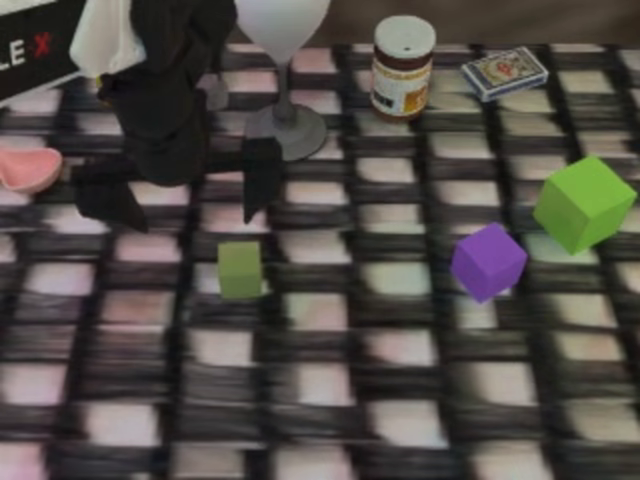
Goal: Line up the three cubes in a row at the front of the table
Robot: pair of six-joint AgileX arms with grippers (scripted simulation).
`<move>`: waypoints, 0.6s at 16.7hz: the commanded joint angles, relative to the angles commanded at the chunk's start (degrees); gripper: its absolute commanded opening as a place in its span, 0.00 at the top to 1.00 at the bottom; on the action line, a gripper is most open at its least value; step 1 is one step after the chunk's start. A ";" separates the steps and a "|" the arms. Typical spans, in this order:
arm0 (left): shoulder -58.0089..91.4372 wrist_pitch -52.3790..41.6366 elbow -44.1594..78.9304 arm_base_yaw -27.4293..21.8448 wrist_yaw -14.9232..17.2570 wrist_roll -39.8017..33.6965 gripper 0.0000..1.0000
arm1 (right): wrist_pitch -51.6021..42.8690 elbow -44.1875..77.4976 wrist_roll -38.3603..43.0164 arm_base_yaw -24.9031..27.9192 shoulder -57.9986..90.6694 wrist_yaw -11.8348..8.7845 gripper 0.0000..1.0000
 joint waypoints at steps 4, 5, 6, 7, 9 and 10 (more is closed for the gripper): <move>9.58 -4.88 9.25 -2.18 -0.22 -2.46 0.00 | 0.00 0.00 0.00 0.00 0.00 0.00 0.00; 10.70 -5.40 10.37 -2.42 -0.27 -2.74 0.00 | 0.00 0.00 0.00 0.00 0.00 0.00 0.00; 11.22 -5.63 10.90 -2.53 -0.30 -2.87 0.00 | 0.00 0.00 0.00 0.00 0.00 0.00 0.00; 11.22 -5.63 10.90 -2.53 -0.30 -2.87 0.00 | 0.00 0.00 0.00 0.00 0.00 0.00 0.00; 11.22 -5.63 10.90 -2.53 -0.30 -2.87 0.00 | 0.00 0.00 0.00 0.00 0.00 0.00 0.00; 11.09 -5.50 10.75 -2.22 -0.26 -2.81 0.00 | 0.00 0.00 0.00 0.00 0.00 0.00 0.00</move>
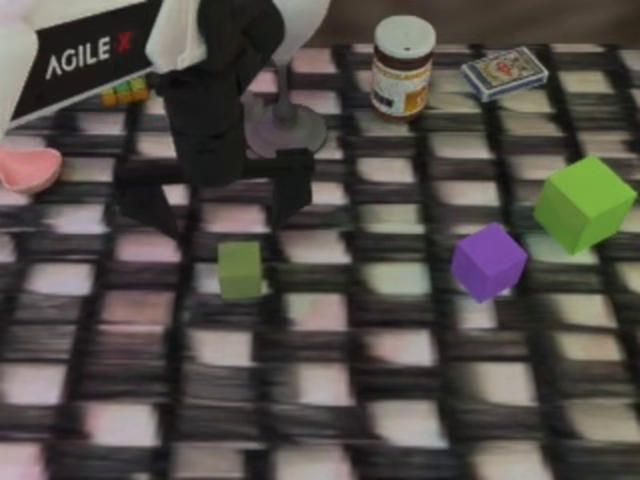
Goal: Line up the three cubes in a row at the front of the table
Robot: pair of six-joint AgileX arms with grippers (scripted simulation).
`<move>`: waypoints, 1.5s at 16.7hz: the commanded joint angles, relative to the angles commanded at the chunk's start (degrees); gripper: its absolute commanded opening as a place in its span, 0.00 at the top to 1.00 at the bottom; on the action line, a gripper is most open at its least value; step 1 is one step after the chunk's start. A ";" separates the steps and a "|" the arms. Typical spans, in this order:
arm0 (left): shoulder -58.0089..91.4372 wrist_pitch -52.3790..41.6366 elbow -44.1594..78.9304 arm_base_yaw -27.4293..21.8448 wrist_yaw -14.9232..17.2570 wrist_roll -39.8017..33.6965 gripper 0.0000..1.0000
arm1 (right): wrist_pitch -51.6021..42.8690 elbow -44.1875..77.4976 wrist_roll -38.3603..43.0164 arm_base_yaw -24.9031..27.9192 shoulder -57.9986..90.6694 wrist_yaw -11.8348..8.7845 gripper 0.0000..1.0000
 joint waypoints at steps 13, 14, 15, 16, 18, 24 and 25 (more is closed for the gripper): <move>6.58 17.03 -10.56 -0.22 0.03 0.11 0.00 | 0.00 0.00 0.00 0.00 0.00 0.00 0.00; 6.58 17.03 -10.56 -0.22 0.03 0.11 0.00 | 0.00 0.00 0.00 0.00 0.00 0.00 0.00; 6.58 17.03 -10.56 -0.22 0.03 0.11 0.08 | 0.00 0.00 0.00 0.00 0.00 0.00 0.00; 6.58 17.03 -10.56 -0.22 0.03 0.11 0.15 | 0.00 0.00 0.00 0.00 0.00 0.00 0.00; 6.58 17.03 -10.56 -0.22 0.03 0.11 0.30 | 0.00 0.00 0.00 0.00 0.00 0.00 0.00; 6.58 17.03 -10.56 -0.22 0.03 0.11 0.75 | 0.00 0.00 0.00 0.00 0.00 0.00 0.00; 6.58 17.03 -10.56 -0.22 0.03 0.11 0.83 | 0.00 0.00 0.00 0.00 0.00 0.00 0.00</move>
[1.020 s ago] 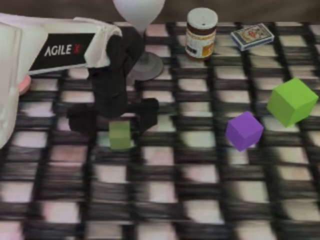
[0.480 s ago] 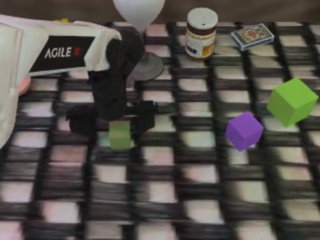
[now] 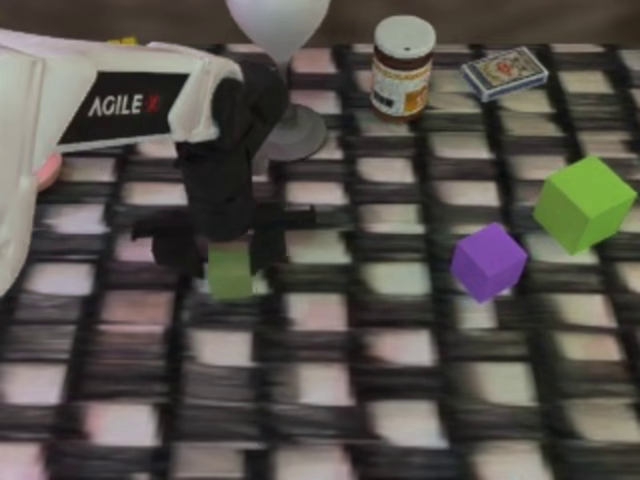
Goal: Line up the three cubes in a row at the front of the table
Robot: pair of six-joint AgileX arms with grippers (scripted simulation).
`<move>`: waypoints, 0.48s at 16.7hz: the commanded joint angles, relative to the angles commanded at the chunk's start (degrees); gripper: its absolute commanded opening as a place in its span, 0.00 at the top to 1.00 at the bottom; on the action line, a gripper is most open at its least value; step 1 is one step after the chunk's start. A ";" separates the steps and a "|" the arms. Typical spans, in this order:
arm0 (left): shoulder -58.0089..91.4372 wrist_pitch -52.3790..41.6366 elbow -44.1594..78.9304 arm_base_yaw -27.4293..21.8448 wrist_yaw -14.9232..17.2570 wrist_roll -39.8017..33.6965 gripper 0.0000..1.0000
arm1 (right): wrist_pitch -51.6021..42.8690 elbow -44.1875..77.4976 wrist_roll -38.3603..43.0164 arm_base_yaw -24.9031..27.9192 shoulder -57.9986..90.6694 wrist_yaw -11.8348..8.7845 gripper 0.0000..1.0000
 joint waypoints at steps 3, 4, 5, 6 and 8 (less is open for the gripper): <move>0.00 0.00 0.00 0.00 0.00 0.00 1.00 | 0.00 0.00 0.00 0.00 0.00 0.00 0.00; 0.00 0.00 0.00 0.00 0.00 0.00 1.00 | 0.00 0.00 0.00 0.00 0.00 0.00 0.00; 0.00 0.00 0.00 0.00 0.00 0.00 1.00 | 0.00 0.00 0.00 0.00 0.00 0.00 0.00; 0.00 0.00 0.00 0.00 0.00 0.00 1.00 | 0.00 0.00 0.00 0.00 0.00 0.00 0.00; 0.00 0.00 0.00 0.00 0.00 0.00 1.00 | 0.00 0.00 0.00 0.00 0.00 0.00 0.00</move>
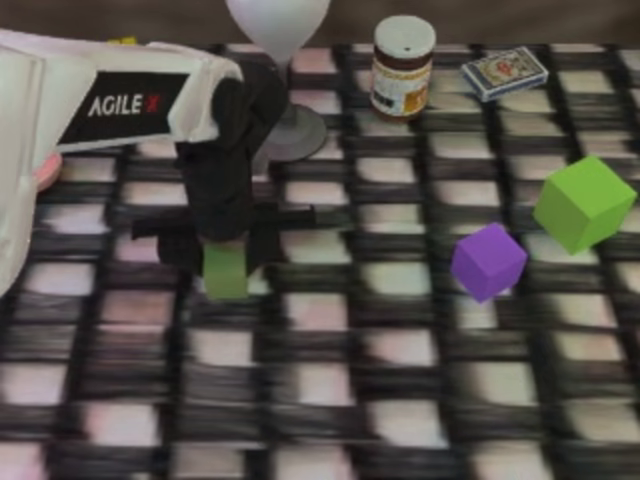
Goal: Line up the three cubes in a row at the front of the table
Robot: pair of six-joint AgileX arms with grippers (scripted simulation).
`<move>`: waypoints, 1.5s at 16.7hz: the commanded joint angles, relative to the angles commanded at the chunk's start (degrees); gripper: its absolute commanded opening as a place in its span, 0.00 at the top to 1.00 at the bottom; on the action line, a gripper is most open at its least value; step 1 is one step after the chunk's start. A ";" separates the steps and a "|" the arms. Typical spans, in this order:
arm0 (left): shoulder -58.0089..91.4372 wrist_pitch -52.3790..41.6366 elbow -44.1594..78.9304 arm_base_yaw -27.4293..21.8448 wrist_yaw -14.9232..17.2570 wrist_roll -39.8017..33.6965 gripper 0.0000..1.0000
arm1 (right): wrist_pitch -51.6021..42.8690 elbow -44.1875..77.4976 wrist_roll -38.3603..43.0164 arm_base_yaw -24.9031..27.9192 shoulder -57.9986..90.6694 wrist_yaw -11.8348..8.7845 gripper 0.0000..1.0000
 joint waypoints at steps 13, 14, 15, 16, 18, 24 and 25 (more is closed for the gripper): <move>-6.85 -14.49 9.04 1.25 -0.83 0.49 1.00 | 0.00 0.00 0.00 0.00 0.00 0.00 0.00; -6.85 -14.49 9.04 1.25 -0.83 0.49 1.00 | 0.00 0.00 0.00 0.00 0.00 0.00 0.00; -6.85 -14.49 9.04 1.25 -0.83 0.49 1.00 | 0.00 0.00 0.00 0.00 0.00 0.00 0.00; -6.63 -14.36 8.92 0.93 -0.85 0.57 1.00 | 0.00 0.00 0.00 0.00 0.00 0.00 0.00; -6.23 -14.77 9.69 0.05 -0.87 -0.30 1.00 | 0.00 0.00 0.00 0.00 0.00 0.00 0.00; -1.10 -20.56 19.76 -14.56 -1.03 -13.63 1.00 | 0.00 0.00 0.00 0.00 0.00 0.00 0.00; -0.09 -21.79 21.78 -17.97 -1.05 -16.45 1.00 | 0.00 0.00 0.00 0.00 0.00 0.00 0.00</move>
